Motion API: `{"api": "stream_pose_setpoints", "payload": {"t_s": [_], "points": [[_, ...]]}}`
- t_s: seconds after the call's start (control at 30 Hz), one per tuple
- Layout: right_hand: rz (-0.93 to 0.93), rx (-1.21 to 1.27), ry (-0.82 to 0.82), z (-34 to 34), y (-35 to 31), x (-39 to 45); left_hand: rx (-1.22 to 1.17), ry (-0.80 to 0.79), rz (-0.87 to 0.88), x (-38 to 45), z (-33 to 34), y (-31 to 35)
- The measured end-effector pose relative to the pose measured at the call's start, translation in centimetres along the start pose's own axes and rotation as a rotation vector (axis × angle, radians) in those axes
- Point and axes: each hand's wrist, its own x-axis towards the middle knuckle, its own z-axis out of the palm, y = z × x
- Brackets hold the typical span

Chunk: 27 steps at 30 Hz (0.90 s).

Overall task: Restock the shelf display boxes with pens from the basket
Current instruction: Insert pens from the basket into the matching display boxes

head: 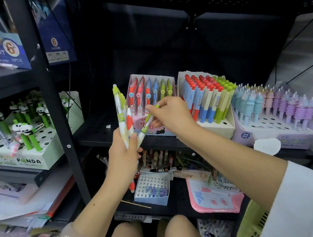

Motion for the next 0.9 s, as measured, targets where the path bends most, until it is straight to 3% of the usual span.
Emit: {"api": "stream_pose_setpoints", "payload": {"t_s": [0.17, 0.4, 0.7, 0.9], "points": [[-0.065, -0.046, 0.015, -2.9, -2.1, 2.6, -0.235, -0.066, -0.197, 0.7, -0.1, 0.1], [-0.222, -0.339, 0.219, -6.0, -3.3, 6.4, -0.298, -0.057, -0.217, 1.0, 0.2, 0.0], [-0.142, -0.778, -0.051, -3.7, -1.2, 6.9, -0.362, -0.13, -0.256, 0.5, -0.6, -0.4], [-0.19, -1.114, -0.116, -3.0, -1.1, 6.4, -0.395, -0.166, -0.275, 0.3, -1.0, -0.2]]}}
